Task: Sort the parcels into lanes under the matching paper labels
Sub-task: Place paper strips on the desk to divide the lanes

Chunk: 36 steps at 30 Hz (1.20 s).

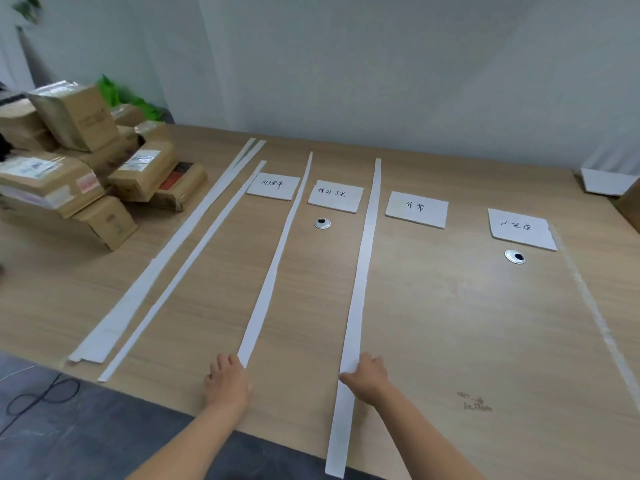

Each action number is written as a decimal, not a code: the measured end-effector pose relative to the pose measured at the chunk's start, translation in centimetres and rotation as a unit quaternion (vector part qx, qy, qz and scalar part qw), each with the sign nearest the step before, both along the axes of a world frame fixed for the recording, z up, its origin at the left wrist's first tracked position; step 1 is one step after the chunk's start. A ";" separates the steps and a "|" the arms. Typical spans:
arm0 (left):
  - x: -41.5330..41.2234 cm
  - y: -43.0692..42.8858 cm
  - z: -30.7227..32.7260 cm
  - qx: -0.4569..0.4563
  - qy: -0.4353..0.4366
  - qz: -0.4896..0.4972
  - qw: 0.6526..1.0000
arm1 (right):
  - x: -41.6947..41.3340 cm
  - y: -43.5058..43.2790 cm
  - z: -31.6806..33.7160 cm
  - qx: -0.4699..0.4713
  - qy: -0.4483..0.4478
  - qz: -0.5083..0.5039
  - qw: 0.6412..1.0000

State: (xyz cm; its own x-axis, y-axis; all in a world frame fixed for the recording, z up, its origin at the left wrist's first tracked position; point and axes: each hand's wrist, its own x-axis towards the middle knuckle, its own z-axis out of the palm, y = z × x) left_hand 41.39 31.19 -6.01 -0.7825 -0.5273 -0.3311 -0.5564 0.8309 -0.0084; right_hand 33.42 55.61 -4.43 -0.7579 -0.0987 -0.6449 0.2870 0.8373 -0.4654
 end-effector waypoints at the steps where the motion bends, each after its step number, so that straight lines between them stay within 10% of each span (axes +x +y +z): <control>1: 0.1 -1.2 -0.5 0.015 0.003 -0.003 1.000 | 0.1 -0.7 -0.3 0.005 0.004 -0.003 1.000; 21: -6.7 -14.1 -1.3 0.218 0.068 -0.082 0.970 | -0.9 -8.6 -0.9 0.184 0.075 -0.189 0.962; 28: -7.4 -30.5 1.3 0.138 0.255 0.014 0.957 | -4.2 -15.4 2.4 0.163 0.111 -0.156 0.968; 36: -7.4 -37.4 -1.5 0.125 0.066 0.057 0.988 | -3.5 -28.5 1.8 0.063 0.145 -0.006 0.987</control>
State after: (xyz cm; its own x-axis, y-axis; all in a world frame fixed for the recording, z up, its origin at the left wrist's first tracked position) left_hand 34.03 -6.22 -7.53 -0.7685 -0.5285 -0.3608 -0.6283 0.7300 0.2689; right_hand 29.87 27.07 -2.59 -0.9127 -0.0219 -0.4081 0.1670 0.8915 -0.4212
